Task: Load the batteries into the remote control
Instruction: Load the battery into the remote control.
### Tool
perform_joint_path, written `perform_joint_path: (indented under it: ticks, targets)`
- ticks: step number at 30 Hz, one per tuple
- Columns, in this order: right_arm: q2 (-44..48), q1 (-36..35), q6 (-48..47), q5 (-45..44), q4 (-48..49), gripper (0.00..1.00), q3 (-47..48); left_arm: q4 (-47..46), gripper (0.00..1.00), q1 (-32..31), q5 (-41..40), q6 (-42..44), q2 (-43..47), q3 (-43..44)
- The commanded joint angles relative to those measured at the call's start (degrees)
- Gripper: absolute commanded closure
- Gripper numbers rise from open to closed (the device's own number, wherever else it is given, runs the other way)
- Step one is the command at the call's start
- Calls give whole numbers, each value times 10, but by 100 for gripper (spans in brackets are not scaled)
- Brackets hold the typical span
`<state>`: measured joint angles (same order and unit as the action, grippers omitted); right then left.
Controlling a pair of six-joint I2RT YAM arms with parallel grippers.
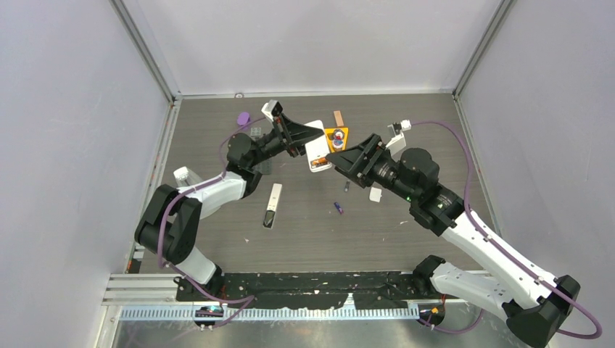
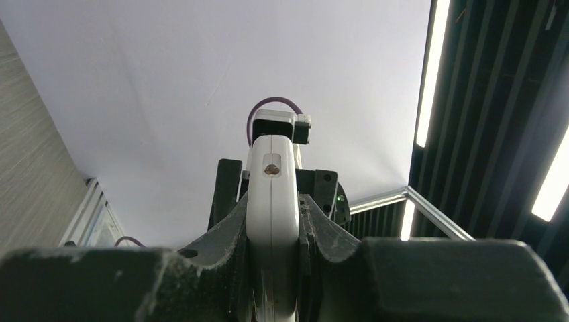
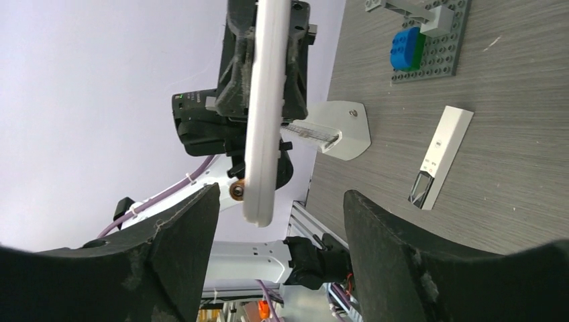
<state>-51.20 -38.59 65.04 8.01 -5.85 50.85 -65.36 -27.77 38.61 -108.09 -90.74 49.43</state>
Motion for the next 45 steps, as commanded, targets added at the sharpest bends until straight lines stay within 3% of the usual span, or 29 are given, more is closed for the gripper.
perform_joint_path:
  ticks: [1, 12, 21, 27, 34, 45]
  targets:
    - [13, 1, 21, -20, 36, 29, -11, -39, 100, -4, -14, -9, 23, -4]
    - [14, 14, 53, -8, 86, 32, -41, -46, 100, -11, -16, -11, 16, -7]
    - [-4, 17, 56, 14, 84, 44, -50, -45, 100, -12, -24, -12, 14, -2]
    - [-18, 16, 35, 20, 64, 49, -40, -38, 100, -12, -34, -10, 14, -1]
    - [-33, 14, -34, -13, -42, 51, 6, -12, 100, -12, -47, -4, 23, 5]
    - [-52, 4, -72, -25, -56, 53, 21, 42, 100, -12, -83, 1, 42, 14]
